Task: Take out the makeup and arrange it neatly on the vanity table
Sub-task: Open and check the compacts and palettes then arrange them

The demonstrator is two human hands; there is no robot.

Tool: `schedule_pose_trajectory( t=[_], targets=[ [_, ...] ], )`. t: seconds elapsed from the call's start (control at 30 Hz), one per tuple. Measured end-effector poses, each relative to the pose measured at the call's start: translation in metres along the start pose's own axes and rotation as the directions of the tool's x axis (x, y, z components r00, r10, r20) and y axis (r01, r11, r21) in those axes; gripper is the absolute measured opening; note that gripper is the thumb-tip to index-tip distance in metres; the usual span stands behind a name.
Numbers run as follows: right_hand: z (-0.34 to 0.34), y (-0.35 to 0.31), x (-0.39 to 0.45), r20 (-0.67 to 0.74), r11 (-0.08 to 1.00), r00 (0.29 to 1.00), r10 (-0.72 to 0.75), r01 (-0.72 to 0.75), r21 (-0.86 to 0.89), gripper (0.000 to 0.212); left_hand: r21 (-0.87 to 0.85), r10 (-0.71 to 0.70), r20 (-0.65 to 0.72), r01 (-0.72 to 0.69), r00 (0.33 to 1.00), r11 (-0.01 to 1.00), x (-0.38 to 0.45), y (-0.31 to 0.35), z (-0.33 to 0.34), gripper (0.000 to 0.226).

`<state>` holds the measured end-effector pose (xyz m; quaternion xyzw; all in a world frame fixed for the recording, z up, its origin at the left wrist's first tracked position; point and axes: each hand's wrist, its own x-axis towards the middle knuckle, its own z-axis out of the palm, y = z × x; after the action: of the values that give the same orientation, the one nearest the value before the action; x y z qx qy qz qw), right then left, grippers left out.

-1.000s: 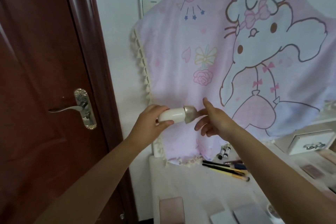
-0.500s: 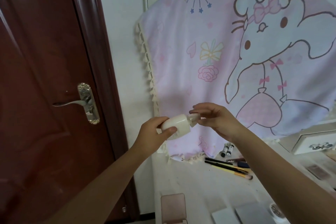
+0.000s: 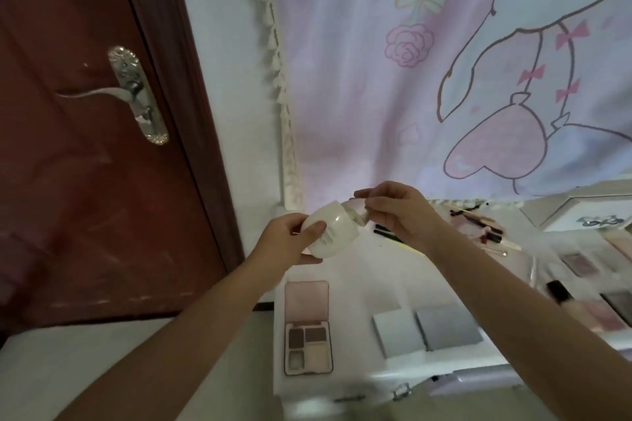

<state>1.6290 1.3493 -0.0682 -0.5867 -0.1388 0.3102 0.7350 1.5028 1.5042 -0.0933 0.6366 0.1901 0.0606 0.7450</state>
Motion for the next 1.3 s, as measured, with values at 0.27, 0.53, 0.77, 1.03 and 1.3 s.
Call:
schedule_pose_trajectory(
  t=[0.27,0.53,0.77,1.03,1.3],
  targets=[
    [-0.044,0.075,0.009,0.032,0.858,0.923,0.384,-0.344,-0.382,0.029,-0.071,-0.305,-0.201,0.296,0.931,0.952,-0.025,-0.094,0.034,0.013],
    [-0.049,0.151,0.003,0.110,0.495,0.867,0.485,-0.169,-0.852,0.023,-0.256,-0.540,-0.305,0.478,0.785,0.840,-0.065,-0.182,0.076,0.022],
    [-0.045,0.172,0.012,0.148,0.416,0.885,0.441,-0.055,-0.908,0.026,-0.303,-0.605,-0.452,0.526,0.655,0.795,-0.060,-0.205,0.088,0.026],
    [-0.064,0.165,0.011,0.157,0.278,0.929,0.335,0.062,-0.959,0.030,-0.110,-0.564,-0.501,0.598,0.657,0.794,-0.055,-0.197,0.086,0.029],
    [-0.135,0.177,-0.038,0.324,-0.269,0.804,0.499,0.498,-0.824,0.086,0.682,-0.246,-0.421,0.484,0.873,0.549,-0.052,-0.180,0.079,0.029]
  ],
)
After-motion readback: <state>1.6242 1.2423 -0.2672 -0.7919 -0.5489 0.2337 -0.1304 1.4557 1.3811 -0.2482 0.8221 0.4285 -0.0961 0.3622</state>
